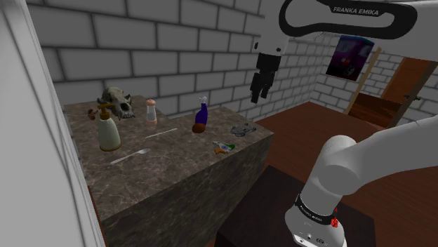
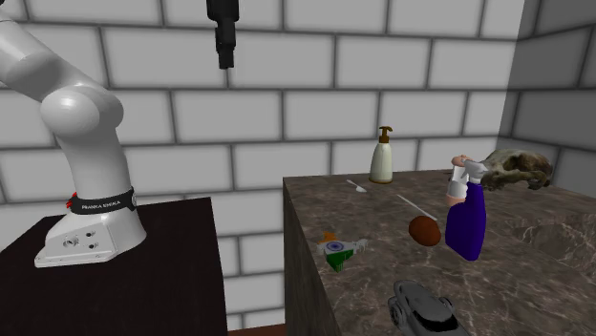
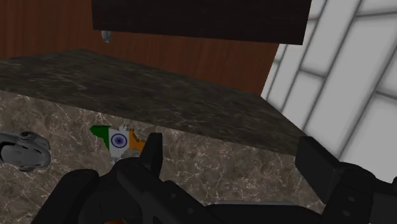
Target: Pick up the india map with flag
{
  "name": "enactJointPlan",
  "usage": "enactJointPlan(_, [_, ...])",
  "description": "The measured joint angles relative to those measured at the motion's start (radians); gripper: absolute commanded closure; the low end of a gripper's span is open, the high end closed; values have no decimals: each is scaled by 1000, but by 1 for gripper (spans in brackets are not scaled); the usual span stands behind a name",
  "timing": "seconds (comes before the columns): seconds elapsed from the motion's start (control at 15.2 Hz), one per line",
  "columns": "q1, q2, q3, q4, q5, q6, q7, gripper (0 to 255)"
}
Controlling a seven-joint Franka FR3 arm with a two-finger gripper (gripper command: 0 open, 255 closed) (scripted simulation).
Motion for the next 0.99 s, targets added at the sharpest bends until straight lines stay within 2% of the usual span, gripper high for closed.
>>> enactJointPlan(0.2, [-3, 18, -7, -22, -6, 40, -8, 0])
enactJointPlan(0.59, [-21, 116, -53, -111, -37, 234, -56, 0])
enactJointPlan(0.99, [-38, 268, -106, -159, -61, 444, -110, 0])
